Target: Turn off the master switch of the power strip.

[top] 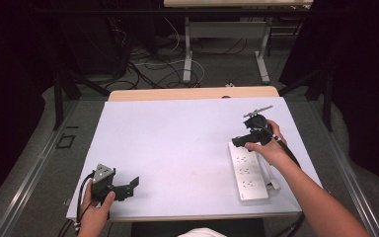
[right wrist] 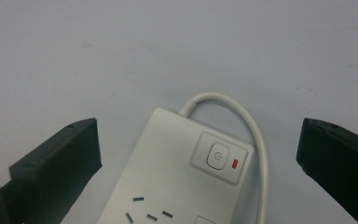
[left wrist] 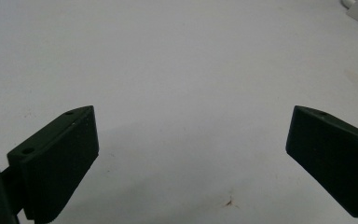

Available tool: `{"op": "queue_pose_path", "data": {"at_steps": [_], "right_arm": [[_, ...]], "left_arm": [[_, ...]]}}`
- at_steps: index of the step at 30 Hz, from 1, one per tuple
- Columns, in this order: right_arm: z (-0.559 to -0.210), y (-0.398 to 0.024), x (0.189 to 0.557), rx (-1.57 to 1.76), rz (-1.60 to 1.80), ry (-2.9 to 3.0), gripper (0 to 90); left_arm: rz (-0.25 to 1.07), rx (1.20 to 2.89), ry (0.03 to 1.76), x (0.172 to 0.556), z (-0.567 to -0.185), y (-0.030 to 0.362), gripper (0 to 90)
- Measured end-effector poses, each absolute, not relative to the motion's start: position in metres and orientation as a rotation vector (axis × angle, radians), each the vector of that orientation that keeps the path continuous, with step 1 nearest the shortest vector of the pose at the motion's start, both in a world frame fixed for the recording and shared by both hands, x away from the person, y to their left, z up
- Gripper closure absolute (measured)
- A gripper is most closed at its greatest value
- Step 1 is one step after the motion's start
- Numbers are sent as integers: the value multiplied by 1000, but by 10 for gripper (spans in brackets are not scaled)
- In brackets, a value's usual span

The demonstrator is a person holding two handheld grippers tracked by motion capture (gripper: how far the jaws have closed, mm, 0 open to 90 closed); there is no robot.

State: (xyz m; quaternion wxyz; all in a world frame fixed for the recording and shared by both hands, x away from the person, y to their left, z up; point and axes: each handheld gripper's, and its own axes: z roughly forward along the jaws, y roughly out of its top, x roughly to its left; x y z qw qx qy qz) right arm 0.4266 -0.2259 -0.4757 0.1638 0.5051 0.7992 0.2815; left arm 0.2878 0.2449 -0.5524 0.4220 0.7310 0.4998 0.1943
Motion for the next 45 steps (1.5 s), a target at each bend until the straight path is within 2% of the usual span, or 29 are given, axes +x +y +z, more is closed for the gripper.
{"op": "queue_pose_path", "data": {"at_steps": [16,28,45], "right_arm": [[-465,-241,400,1374,861,2242,0],[-461,-259,366,1357,962,2196,0],[-485,-289,319,1355,1069,2072,0]], "left_arm": [[486,1829,1252,288,-552,245,24],[494,1825,1259,287,-552,245,23],[500,1812,1258,287,-551,247,21]]}}
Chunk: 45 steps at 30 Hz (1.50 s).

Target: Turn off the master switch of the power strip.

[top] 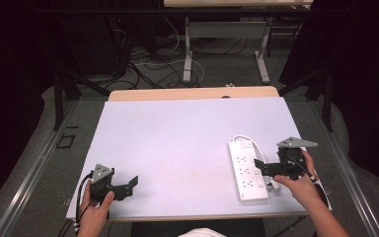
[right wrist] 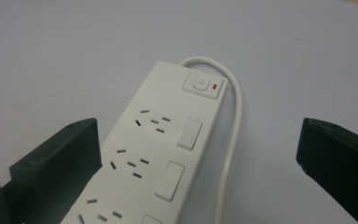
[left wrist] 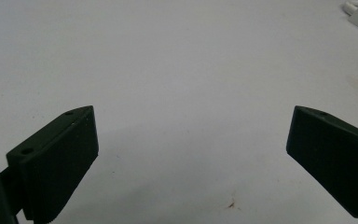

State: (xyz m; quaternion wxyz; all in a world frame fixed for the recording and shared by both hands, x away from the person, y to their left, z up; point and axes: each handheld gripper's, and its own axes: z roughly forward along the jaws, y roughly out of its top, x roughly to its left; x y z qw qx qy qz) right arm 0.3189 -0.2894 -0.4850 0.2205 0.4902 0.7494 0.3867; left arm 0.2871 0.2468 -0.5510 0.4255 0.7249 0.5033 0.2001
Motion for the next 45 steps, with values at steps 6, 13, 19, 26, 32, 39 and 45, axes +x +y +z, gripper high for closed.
{"op": "queue_pose_path", "data": {"at_steps": [6,13,19,26,32,39,45], "right_arm": [[-494,-305,306,1365,1083,2030,0],[-507,-321,293,1376,1093,1987,0],[-520,-331,286,1413,1122,1948,0],[-533,-336,283,1432,1151,1890,0],[-542,-339,280,1433,1156,1840,0],[-548,-345,277,1462,1130,1862,0],[-550,-349,276,1483,1106,1857,0]], "left_arm": [[501,1813,1259,287,-551,247,21],[501,1809,1258,287,-551,246,21],[501,1809,1260,287,-551,246,21],[501,1807,1261,287,-552,246,21],[499,1808,1259,287,-551,246,21],[495,1811,1261,288,-552,246,21],[491,1810,1261,288,-552,245,21]]}}
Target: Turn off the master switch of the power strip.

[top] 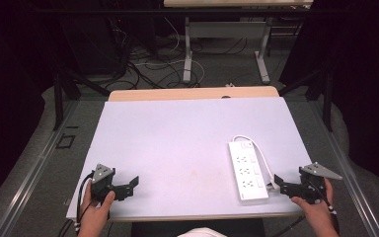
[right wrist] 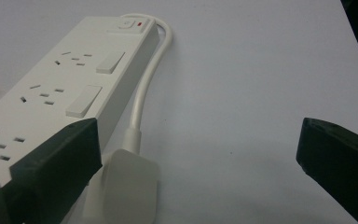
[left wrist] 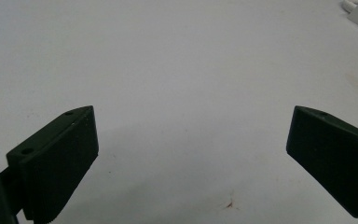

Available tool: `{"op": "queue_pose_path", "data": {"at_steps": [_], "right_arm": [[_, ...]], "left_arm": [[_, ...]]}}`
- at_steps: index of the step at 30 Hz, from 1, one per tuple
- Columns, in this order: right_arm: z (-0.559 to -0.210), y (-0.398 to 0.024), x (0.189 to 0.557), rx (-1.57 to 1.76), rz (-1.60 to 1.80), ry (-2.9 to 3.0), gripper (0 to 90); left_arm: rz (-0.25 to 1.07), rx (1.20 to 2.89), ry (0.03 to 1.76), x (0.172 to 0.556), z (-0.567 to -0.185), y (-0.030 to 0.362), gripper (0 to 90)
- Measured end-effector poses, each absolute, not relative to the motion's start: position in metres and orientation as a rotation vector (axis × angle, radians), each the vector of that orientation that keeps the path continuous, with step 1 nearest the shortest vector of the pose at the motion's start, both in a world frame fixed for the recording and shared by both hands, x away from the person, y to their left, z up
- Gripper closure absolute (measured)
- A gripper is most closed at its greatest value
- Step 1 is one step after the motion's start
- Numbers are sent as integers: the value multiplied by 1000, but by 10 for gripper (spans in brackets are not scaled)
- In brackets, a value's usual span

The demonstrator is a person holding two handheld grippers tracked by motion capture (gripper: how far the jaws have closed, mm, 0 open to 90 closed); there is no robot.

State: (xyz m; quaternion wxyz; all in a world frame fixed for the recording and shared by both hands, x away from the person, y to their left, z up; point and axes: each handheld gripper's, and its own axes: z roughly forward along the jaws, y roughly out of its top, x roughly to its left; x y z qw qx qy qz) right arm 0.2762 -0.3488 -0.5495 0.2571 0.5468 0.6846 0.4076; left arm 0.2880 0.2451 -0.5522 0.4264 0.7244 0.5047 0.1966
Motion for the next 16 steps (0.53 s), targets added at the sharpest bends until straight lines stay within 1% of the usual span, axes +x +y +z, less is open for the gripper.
{"op": "queue_pose_path", "data": {"at_steps": [16], "right_arm": [[-550,-348,277,1468,1116,1855,0]], "left_arm": [[490,1817,1257,288,-552,245,21]]}}
